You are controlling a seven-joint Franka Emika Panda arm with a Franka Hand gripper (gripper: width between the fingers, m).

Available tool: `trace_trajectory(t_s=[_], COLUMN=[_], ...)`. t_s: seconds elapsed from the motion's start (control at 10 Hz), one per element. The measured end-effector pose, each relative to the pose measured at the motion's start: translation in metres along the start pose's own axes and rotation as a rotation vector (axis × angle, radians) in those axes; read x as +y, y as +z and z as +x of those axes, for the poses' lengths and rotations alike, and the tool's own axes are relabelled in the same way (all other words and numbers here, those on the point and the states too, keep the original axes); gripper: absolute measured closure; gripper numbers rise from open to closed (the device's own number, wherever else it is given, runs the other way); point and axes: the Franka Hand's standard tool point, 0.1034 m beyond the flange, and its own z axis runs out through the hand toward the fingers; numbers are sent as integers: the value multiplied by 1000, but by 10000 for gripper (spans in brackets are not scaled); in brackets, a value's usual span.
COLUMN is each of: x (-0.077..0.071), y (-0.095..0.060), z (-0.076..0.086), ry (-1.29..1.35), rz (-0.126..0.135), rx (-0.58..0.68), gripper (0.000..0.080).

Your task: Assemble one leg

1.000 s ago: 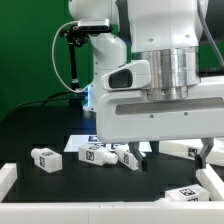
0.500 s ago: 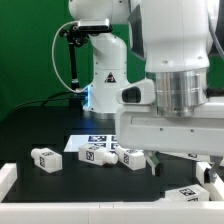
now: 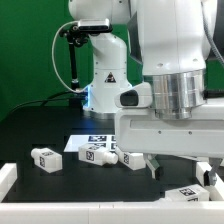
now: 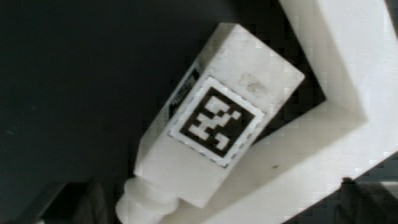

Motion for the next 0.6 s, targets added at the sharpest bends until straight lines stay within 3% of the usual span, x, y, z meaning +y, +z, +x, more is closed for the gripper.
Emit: trace_trajectory(t_s=[0.2,0.4,0.6], x=[-1,3,3], y=[15,26,28], z=[-16,-18,-19], ry=[38,48,43], rz=[-13,-12,-13], rx=[-16,-13,-15], gripper=[151,151,151])
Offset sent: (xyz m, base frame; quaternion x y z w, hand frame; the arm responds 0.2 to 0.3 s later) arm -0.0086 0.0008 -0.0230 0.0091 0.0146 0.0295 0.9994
